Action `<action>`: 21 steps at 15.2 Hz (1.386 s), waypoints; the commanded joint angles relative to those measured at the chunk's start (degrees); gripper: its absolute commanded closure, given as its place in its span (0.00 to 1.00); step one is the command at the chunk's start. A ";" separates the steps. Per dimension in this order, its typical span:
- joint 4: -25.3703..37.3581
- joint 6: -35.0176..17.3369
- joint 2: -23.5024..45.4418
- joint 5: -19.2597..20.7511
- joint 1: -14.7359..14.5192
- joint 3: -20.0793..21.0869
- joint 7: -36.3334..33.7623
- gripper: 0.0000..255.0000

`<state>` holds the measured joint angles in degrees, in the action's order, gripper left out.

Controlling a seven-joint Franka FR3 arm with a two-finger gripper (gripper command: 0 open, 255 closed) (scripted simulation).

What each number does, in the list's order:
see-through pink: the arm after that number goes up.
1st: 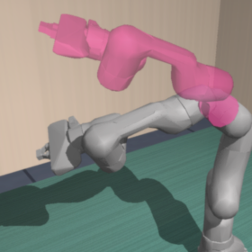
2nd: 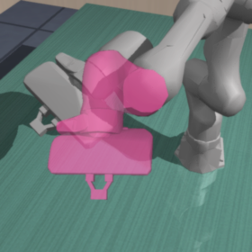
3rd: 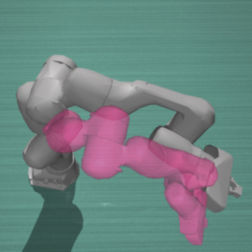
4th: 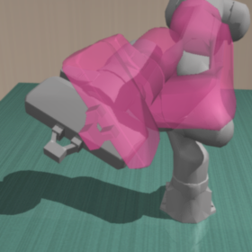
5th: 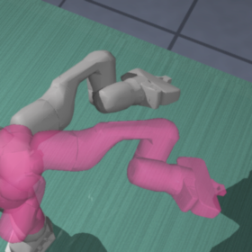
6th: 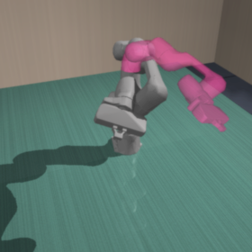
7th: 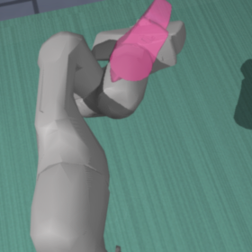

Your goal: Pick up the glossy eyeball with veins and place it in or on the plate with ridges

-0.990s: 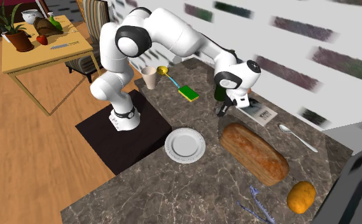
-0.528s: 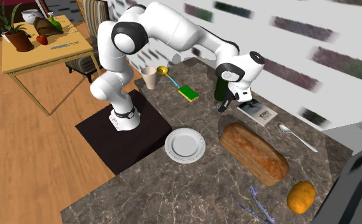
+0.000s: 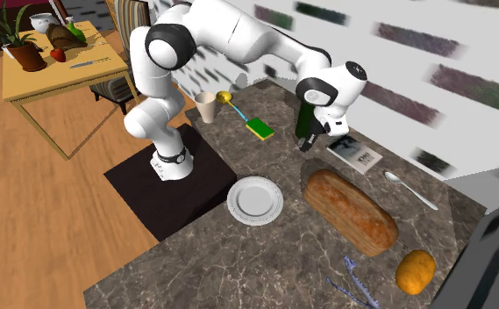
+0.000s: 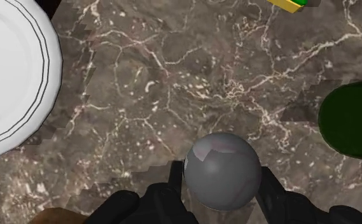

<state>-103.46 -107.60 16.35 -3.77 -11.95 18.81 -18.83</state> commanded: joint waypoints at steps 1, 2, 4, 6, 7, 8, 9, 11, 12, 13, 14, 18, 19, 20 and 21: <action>-3.19 -0.35 -2.67 -0.61 1.60 -0.58 2.31 1.00; -4.80 -0.59 -3.96 -0.86 2.43 -0.97 3.62 1.00; -7.81 -0.96 -6.41 -1.27 4.04 -1.86 6.26 1.00; -10.52 -1.22 -8.66 -1.53 5.59 -2.85 8.92 1.00; -11.78 -1.31 -9.72 -1.60 6.34 -3.39 10.26 1.00; -12.96 -1.38 -10.73 -1.64 7.09 -3.95 11.59 1.00; -14.08 -1.44 -11.69 -1.64 7.81 -4.54 12.93 1.00; -16.12 -1.50 -13.46 -1.52 9.25 -5.77 15.59 1.00; -17.04 -1.51 -14.27 -1.40 9.96 -6.42 16.91 1.00; -17.90 -1.50 -15.03 -1.25 10.67 -7.07 18.24 1.00; -18.69 -1.49 -15.74 -1.06 11.38 -7.75 19.56 1.00; -21.22 -1.38 -18.05 0.00 14.19 -10.60 24.80 1.00; -21.70 -1.34 -18.49 0.34 14.89 -11.34 26.10 1.00; -21.98 -1.31 -18.76 0.58 15.37 -11.85 26.98 1.00; -22.40 -2.07 -18.42 0.60 15.36 -11.84 26.98 1.00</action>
<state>-125.48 -109.33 -2.06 -3.32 3.14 7.25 7.60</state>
